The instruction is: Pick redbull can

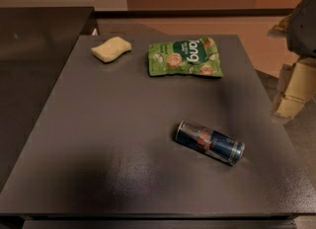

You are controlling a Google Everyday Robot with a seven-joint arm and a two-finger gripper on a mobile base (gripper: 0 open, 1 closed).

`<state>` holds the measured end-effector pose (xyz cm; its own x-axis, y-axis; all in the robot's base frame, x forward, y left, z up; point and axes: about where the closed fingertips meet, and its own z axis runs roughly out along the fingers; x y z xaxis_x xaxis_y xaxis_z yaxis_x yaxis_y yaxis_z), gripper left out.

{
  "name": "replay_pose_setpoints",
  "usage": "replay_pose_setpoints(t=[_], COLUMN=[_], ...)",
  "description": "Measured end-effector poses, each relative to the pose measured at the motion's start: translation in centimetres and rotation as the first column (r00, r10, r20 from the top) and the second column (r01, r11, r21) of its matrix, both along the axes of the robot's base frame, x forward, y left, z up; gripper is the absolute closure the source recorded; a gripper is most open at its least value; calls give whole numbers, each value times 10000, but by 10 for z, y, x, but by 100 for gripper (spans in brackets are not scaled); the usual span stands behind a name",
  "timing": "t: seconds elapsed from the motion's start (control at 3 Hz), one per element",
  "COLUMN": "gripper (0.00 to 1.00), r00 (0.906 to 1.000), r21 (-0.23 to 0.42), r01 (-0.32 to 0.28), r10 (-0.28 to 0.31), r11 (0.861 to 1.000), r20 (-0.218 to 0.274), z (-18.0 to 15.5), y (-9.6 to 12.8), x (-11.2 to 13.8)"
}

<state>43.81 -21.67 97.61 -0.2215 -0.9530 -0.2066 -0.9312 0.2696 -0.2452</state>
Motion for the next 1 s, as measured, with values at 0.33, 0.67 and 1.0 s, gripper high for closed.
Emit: replay_pose_setpoints(t=[0.33, 0.67, 1.0], gripper=[0, 0, 0], r00=[10000, 9993, 9943], r21=[0, -20, 62], r01=[-1, -217, -551], r10=[1, 216, 554], r11=[10000, 9998, 9985], r20=[1, -301, -906], z=[0, -13, -38], y=[0, 9, 24], x=[0, -8, -24])
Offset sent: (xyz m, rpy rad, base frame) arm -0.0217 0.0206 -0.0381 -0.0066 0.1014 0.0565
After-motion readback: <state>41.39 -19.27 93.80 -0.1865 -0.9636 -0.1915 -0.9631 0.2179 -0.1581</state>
